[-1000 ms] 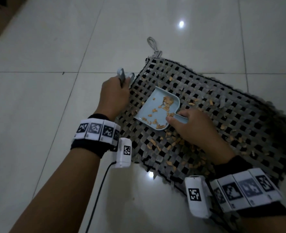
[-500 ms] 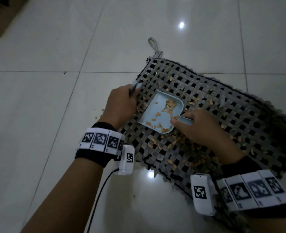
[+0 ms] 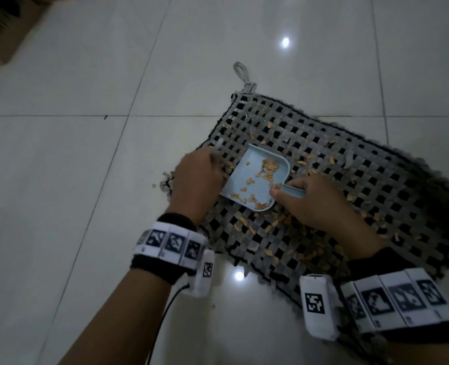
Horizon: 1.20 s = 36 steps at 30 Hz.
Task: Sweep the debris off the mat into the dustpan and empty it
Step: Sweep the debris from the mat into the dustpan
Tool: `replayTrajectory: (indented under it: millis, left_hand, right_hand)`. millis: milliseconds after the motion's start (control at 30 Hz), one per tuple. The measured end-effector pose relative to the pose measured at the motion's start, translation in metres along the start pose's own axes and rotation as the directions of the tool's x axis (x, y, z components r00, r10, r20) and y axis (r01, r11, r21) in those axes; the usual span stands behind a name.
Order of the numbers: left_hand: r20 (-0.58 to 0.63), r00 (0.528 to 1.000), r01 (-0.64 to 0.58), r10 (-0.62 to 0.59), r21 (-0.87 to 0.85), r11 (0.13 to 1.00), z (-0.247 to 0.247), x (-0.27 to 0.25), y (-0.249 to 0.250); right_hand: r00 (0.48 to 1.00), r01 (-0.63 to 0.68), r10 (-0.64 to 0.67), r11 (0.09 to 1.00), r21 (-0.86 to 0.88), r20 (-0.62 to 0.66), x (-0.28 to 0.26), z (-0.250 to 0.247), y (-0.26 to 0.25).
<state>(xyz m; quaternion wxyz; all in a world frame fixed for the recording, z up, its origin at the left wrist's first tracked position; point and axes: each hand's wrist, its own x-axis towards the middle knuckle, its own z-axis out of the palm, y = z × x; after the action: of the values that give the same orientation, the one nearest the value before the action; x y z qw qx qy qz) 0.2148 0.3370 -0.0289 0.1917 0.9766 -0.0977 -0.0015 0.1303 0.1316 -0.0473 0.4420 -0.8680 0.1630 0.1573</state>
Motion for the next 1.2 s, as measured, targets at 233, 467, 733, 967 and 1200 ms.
replayTrajectory:
  millis: [233, 467, 733, 967, 1200]
  left_hand:
    - [-0.095, 0.995, -0.007, -0.008, -0.155, 0.988, -0.008, 0.002, 0.013]
    - [-0.03, 1.0, -0.009, 0.006, -0.093, 0.996, 0.001, 0.01, 0.016]
    - [-0.034, 0.999, -0.041, 0.034, -0.231, 0.972, -0.009, 0.003, 0.013]
    - [0.106, 0.991, -0.071, 0.082, -0.109, 0.992, -0.006, -0.001, 0.017]
    - [0.002, 1.0, -0.012, 0.013, -0.151, 0.989, -0.023, 0.022, 0.005]
  right_hand:
    - [1.0, -0.005, 0.005, 1.0, -0.009, 0.005, -0.003, -0.002, 0.001]
    - [1.0, -0.005, 0.005, 1.0, 0.001, 0.007, -0.006, -0.002, 0.002]
    - [1.0, -0.023, 0.023, 1.0, 0.008, -0.008, -0.012, -0.004, 0.007]
    - [0.999, -0.042, 0.042, 0.998, 0.038, 0.003, -0.016, -0.002, 0.008]
    - [0.998, -0.066, 0.066, 0.997, 0.043, 0.006, -0.018, -0.003, 0.005]
